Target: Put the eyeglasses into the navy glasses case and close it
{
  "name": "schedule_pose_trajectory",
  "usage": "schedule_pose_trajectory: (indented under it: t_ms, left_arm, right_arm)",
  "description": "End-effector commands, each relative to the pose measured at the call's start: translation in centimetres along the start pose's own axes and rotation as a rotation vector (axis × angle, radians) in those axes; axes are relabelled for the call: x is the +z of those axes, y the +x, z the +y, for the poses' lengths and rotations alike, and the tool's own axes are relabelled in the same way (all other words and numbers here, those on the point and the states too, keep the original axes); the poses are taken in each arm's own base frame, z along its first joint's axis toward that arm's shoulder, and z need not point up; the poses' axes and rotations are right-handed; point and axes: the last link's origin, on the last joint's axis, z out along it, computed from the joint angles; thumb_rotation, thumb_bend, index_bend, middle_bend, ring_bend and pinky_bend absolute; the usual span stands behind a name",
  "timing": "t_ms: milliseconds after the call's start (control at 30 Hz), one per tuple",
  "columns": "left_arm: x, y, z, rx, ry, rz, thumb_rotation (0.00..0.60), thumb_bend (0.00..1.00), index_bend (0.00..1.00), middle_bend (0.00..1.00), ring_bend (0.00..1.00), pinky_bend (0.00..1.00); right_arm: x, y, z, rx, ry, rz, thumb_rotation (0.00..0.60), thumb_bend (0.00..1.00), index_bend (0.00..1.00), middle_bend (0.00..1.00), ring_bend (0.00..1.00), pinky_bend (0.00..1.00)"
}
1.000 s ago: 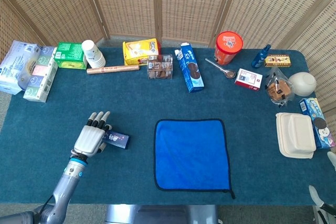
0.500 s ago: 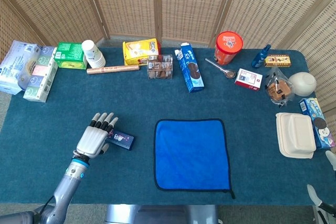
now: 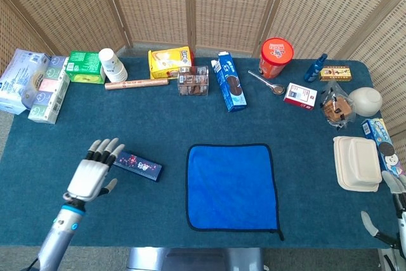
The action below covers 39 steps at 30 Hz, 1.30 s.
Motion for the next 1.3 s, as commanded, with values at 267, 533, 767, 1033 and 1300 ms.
schedule_pose_trajectory:
  t_ms: [267,533,767,1033,1300]
  left_arm:
    - [-5.8,1.6,-3.7,-0.085,0.1,0.052,0.6,0.26,0.0,0.0,0.0,0.02]
    - [-8.7,1.9,-5.5,-0.101,0.161,0.06,0.6,0.26,0.0,0.0,0.0,0.02]
    - [-9.4,1.6,-6.2,-0.144,0.182,0.068,0.6,0.26,0.0,0.0,0.0,0.02]
    - [-8.5,2.2,-5.7,-0.137,0.169,0.099,0.6,0.26,0.0,0.0,0.0,0.02]
    - [-8.6,3.0,-6.2,-0.082,0.207,0.102,0.6,0.26,0.0,0.0,0.0,0.01]
  right_arm:
    - [3.6,-1.8,-1.5,-0.092,0.011,-0.064,0.22,0.35,0.0,0.11,0.0,0.11]
    - [4.6,-2.5,-1.4,-0.192,-0.031,-0.058,0.22,0.35,0.02,0.11,0.0,0.09]
    - [4.8,-2.8,-1.9,-0.211,-0.048,-0.044,0.259,0.35,0.03,0.11,0.0,0.09]
    - [5.1,-2.8,-2.3,-0.213,-0.042,-0.035,0.262,0.35,0.03,0.11,0.0,0.09]
    - [5.6,-2.9,-2.5,-0.216,-0.037,-0.043,0.266,0.35,0.04,0.11,0.0,0.08]
